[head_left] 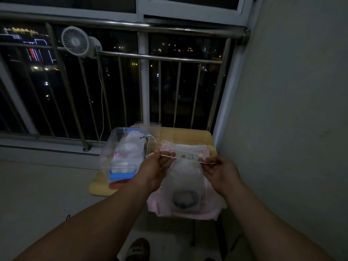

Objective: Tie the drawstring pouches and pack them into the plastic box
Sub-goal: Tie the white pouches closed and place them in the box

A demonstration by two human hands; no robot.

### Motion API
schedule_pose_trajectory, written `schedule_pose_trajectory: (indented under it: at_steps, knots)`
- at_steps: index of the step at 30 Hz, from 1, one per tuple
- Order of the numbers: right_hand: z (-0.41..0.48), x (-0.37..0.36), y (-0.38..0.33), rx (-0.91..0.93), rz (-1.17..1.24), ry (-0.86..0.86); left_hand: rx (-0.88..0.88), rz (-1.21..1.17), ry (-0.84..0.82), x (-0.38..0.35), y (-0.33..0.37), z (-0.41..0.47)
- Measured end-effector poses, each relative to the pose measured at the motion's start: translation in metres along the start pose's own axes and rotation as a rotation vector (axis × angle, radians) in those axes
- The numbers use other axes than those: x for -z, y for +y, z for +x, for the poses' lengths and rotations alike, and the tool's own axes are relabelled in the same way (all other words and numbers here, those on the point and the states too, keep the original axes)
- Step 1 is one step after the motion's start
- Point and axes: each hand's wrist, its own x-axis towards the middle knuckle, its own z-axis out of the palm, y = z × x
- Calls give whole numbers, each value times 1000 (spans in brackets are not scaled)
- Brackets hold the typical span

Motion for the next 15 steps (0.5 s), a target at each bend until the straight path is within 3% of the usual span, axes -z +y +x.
schedule_pose_trajectory:
  at_steps: [6,10,15]
  knots:
    - [-1,8,10,-8,-149,110,44,4,-75,-7,-11,-6]
    - [-4,6,12,37,-337,85,-61,448,-182,-13,-12,-10]
    - [-11,-24,-3,320,-779,-113,-223,1151,-342,-37,-1,-18]
